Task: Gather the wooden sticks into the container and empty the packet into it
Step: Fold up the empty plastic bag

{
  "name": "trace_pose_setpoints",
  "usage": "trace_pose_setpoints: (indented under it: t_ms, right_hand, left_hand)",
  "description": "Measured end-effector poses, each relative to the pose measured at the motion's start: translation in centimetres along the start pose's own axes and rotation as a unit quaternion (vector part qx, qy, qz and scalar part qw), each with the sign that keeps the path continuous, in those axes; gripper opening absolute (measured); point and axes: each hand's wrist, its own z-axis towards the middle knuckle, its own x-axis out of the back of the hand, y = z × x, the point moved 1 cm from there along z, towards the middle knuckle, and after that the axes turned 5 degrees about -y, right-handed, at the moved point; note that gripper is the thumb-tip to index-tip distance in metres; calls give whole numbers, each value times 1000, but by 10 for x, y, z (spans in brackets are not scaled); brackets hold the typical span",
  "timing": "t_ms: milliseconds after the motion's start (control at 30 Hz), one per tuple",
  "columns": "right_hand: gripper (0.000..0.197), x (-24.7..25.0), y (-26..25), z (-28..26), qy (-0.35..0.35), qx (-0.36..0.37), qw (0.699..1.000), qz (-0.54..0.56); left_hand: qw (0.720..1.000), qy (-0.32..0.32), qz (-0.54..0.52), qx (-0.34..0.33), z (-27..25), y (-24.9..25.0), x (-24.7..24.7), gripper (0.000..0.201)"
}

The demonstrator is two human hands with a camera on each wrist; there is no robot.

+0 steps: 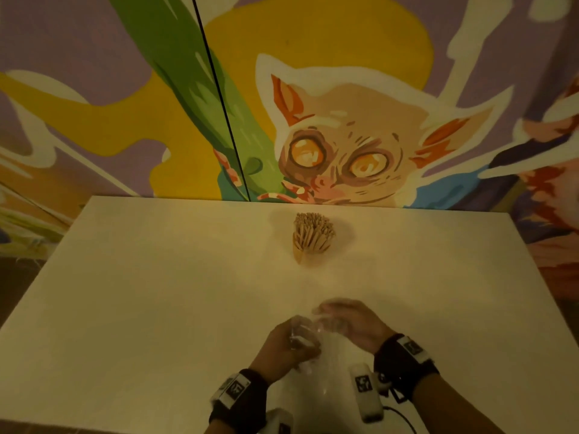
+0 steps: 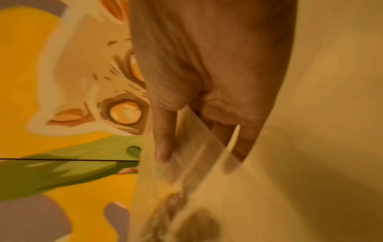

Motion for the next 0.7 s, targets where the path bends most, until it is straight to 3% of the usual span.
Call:
trace_pose_setpoints:
  t_ms: [133, 367, 467, 700]
  right_hand:
    - [19, -5, -42, -8, 18, 65, 998, -7]
    - [34, -2, -86, -16, 46, 112, 992, 20]
    - [34, -1, -89, -18, 46, 121, 991, 19]
    - [29, 2, -87, -17, 55, 148, 987, 13]
  left_hand:
    - [999, 7, -32, 24, -3, 7, -6, 15]
    - [999, -15, -19, 38, -9, 5, -7, 21]
    - [999, -15, -23, 45, -13, 3, -4, 28]
    - [996, -36, -58, 63, -24, 1, 4, 10]
